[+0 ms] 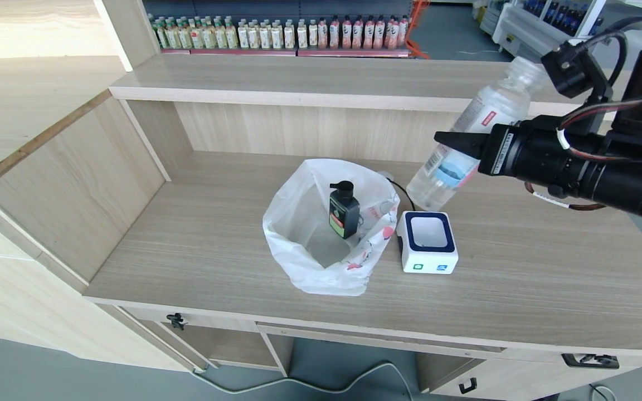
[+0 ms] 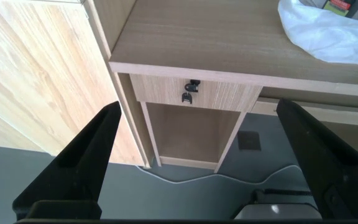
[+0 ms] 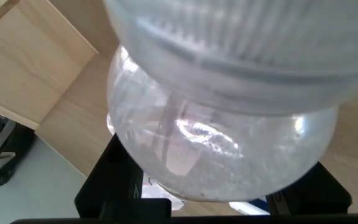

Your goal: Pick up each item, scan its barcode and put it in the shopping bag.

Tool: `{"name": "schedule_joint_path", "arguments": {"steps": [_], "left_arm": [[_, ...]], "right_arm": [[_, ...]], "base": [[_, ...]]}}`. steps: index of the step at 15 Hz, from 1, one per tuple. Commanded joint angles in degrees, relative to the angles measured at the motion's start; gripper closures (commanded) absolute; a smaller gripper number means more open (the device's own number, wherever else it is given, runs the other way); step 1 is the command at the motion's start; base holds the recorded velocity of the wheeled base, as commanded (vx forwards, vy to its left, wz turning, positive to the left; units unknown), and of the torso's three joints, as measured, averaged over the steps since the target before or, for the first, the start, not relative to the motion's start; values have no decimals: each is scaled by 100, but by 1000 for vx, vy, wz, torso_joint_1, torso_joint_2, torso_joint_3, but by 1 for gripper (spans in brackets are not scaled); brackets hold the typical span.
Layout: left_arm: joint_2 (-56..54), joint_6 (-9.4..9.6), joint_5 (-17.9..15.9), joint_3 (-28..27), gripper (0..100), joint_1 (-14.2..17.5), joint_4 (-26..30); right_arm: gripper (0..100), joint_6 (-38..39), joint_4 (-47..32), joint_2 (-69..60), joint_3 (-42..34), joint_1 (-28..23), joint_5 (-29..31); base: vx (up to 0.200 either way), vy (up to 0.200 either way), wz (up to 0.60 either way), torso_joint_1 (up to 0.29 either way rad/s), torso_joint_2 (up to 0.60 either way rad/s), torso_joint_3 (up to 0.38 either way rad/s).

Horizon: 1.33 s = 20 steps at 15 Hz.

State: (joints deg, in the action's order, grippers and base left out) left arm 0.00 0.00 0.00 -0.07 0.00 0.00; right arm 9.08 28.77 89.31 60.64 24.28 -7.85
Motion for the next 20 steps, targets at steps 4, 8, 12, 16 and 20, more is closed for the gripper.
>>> {"name": "schedule_joint_path", "arguments": {"steps": [4,8,12,16,20], "left_arm": [[9,0,0,7,0,0,-9],[9,0,0,-1,0,0,0],[9,0,0,7,0,0,0],[9,0,0,7,0,0,0],[9,0,0,7,0,0,0]], "right_arm": [[100,568,-126,939,71,885,12],[100,498,138,1555,89,973,64],[100,-170,1034,2337,89,1070,205],[100,-724,1544,2732,71,1158,214],[100,-987,1825,3005,467,1193,187]], "base": [[0,0,0,0,0,0],[0,0,0,0,0,0],[0,0,0,0,0,0],[0,0,0,0,0,0],[0,0,0,0,0,0]]}}
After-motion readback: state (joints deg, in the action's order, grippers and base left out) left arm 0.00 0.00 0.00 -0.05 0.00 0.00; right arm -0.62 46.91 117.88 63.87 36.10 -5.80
